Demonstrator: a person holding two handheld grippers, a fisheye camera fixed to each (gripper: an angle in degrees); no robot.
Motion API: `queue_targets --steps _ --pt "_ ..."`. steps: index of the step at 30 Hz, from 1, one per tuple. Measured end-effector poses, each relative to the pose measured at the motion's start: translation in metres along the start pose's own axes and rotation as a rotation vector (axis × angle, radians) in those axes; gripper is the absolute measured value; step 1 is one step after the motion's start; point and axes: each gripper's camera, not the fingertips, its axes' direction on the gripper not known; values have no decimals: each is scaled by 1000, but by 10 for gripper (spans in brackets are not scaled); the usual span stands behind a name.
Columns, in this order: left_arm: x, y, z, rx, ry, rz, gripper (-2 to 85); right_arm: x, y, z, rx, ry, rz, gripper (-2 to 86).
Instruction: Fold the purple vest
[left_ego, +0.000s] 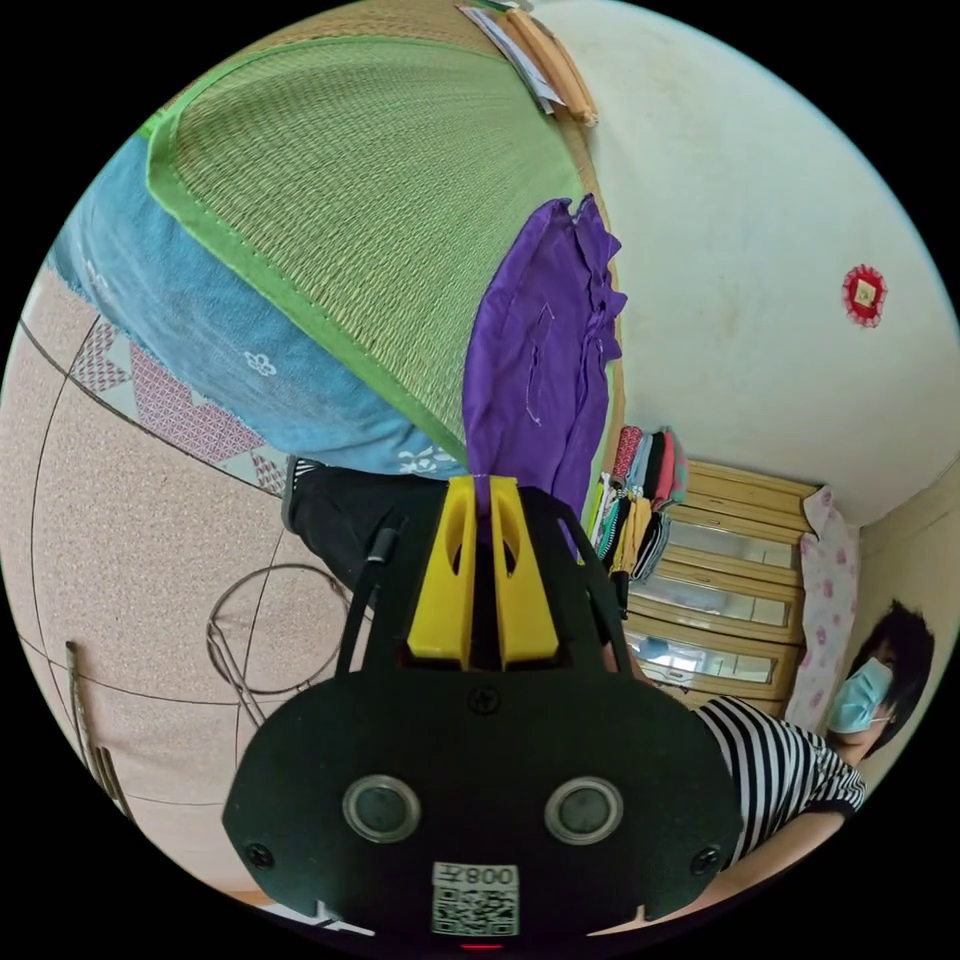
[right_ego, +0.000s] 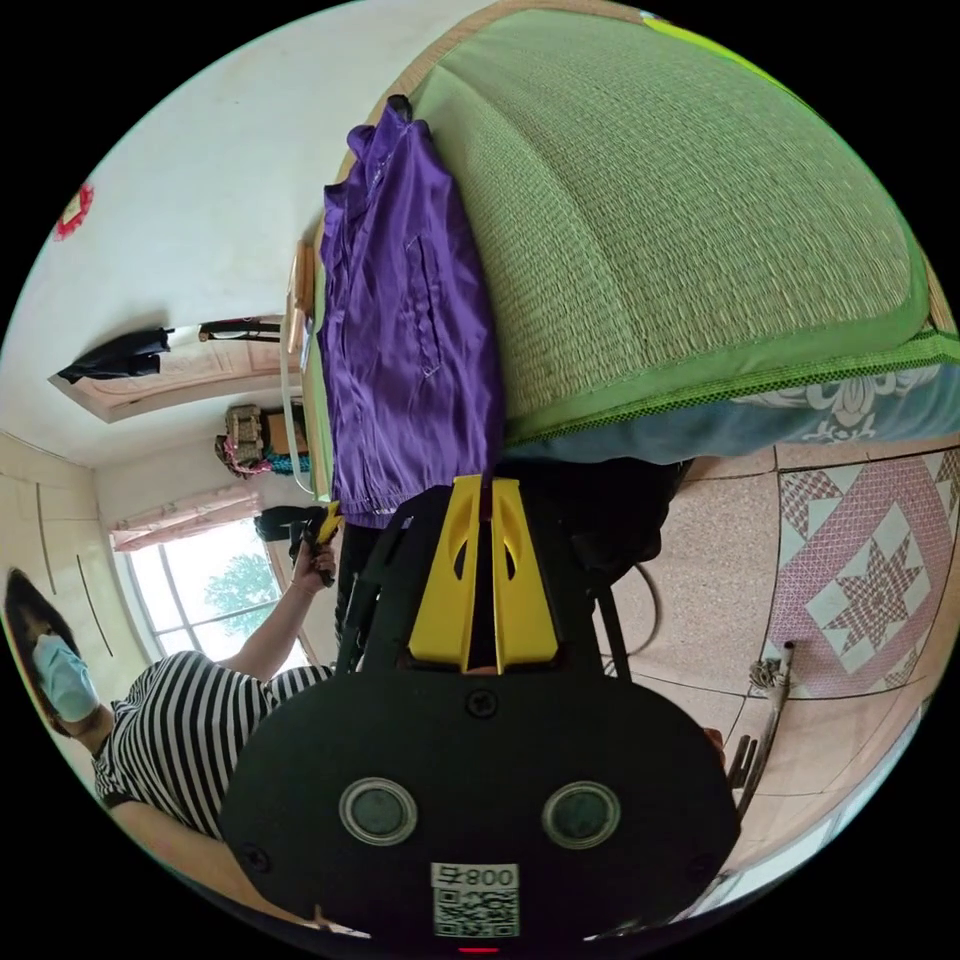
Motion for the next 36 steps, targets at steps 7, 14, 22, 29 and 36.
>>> queue_targets --steps 7,14,22,29,36 --pt "42 23 7 22 -25 20 43 -19 20 -39 16 -48 20 22" --pt "135 71 2 122 -151 109 77 -121 42 -95 71 212 -72 45" --pt "313 117 124 -127 -334 522 74 -350 44 -22 -107 568 -635 71" --pt "437 175 277 -372 -683 964 81 -453 69 50 -253 802 -962 81" --pt "488 227 382 -492 -1036 1296 70 -501 84 92 -296 948 -1142 88"
